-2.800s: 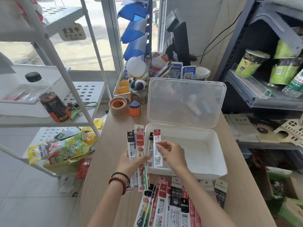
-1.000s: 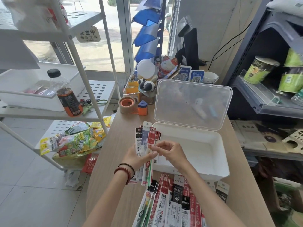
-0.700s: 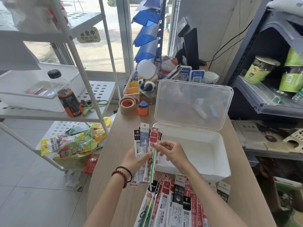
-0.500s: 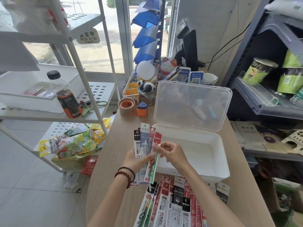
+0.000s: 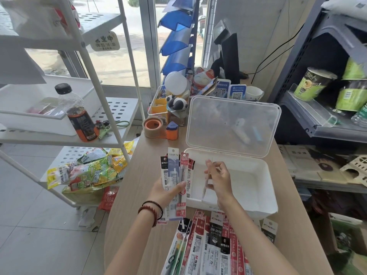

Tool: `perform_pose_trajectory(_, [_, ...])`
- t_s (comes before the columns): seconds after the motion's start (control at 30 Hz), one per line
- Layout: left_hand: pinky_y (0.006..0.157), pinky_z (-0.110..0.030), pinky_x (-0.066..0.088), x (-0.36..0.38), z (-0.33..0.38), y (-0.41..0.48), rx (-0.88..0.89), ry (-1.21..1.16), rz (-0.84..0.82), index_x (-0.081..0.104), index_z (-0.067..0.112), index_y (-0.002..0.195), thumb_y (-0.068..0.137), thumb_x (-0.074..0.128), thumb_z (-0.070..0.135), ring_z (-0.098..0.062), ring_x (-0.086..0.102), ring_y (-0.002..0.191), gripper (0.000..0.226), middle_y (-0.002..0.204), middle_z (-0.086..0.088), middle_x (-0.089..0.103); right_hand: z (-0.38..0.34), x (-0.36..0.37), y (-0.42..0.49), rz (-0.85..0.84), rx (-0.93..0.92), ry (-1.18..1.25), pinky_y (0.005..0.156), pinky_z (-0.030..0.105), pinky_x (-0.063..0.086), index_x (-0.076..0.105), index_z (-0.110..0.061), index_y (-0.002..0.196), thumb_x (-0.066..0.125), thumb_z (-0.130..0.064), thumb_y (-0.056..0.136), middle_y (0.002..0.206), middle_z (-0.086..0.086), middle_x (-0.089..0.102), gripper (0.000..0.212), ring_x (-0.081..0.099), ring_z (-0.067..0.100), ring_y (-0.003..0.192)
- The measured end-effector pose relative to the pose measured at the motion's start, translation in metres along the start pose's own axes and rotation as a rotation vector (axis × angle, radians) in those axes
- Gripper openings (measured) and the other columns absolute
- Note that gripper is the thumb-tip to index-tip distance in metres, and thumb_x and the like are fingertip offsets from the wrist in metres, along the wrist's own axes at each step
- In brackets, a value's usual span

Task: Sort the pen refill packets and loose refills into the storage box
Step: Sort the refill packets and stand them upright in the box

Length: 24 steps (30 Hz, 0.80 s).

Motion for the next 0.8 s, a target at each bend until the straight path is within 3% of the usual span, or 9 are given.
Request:
perform_pose_trajectory(0.07, [0.063, -0.019, 0.048, 0.000, 0.000, 0.000, -0.008, -0.005, -0.002, 0.061, 0.018, 0.107, 0.080, 0.069, 0.036, -0.006, 0.067, 0.083, 0.034, 0.094, 0.006, 0.070, 0.003, 0.001, 0.002, -0.040, 0.000, 0.008, 0.074, 0.032, 0.053, 0.061, -0.015, 0.091, 0.066, -0.048, 0.087, 0.087, 0.006, 0.067, 0.033, 0.063, 0.019, 0.078])
perform_pose_trajectory(0.13, [0.059, -0.016, 0.048, 0.001, 0.001, -0.001, -0.011, -0.022, 0.001, 0.061, 0.018, 0.106, 0.080, 0.069, 0.035, -0.003, 0.067, 0.079, 0.031, 0.092, 0.007, 0.070, 0.005, 0.003, 0.002, -0.077, -0.006, -0.001, 0.075, 0.026, 0.056, 0.067, -0.013, 0.096, 0.067, -0.036, 0.088, 0.093, 0.004, 0.072, 0.025, 0.069, 0.017, 0.084])
perform_pose_trajectory(0.27, [0.062, -0.018, 0.050, 0.000, 0.001, -0.001, -0.028, -0.056, 0.002, 0.060, 0.019, 0.105, 0.079, 0.072, 0.032, -0.005, 0.068, 0.080, 0.031, 0.092, 0.005, 0.071, 0.009, 0.004, 0.004, -0.083, 0.010, -0.130, 0.084, 0.038, 0.059, 0.070, -0.023, 0.100, 0.068, -0.021, 0.089, 0.101, 0.000, 0.072, 0.011, 0.070, 0.019, 0.095])
perform_pose_trajectory(0.5, [0.072, -0.027, 0.052, 0.000, 0.001, 0.002, -0.040, -0.063, -0.029, 0.060, 0.025, 0.099, 0.080, 0.071, 0.030, -0.011, 0.067, 0.084, 0.023, 0.093, 0.003, 0.070, 0.010, 0.012, 0.003, -0.281, 0.046, -0.371, 0.073, 0.021, 0.057, 0.060, -0.021, 0.130, 0.071, -0.013, 0.086, 0.123, -0.004, 0.065, 0.046, 0.068, 0.010, 0.092])
perform_pose_trajectory(0.7, [0.070, -0.025, 0.050, 0.000, 0.001, 0.003, -0.037, -0.045, -0.032, 0.059, 0.023, 0.102, 0.080, 0.071, 0.029, -0.011, 0.066, 0.084, 0.026, 0.095, 0.002, 0.069, 0.013, 0.020, 0.004, -0.357, -0.021, -0.690, 0.092, 0.028, 0.050, 0.051, -0.025, 0.139, 0.074, -0.013, 0.083, 0.135, -0.005, 0.058, 0.062, 0.062, 0.009, 0.096])
perform_pose_trajectory(0.8, [0.068, -0.024, 0.050, 0.000, 0.000, 0.002, -0.048, -0.062, -0.019, 0.059, 0.021, 0.104, 0.080, 0.071, 0.029, -0.011, 0.066, 0.084, 0.028, 0.095, 0.002, 0.069, 0.016, 0.022, 0.006, -0.340, -0.040, -0.805, 0.100, 0.037, 0.048, 0.051, -0.028, 0.138, 0.077, -0.019, 0.080, 0.135, -0.006, 0.058, 0.064, 0.059, 0.014, 0.110])
Point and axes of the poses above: each hand's wrist, its own y-axis towards the middle knuckle, its own x-axis out of the palm, z = x × y, the point moved 2 cm from there along y, towards the middle knuckle
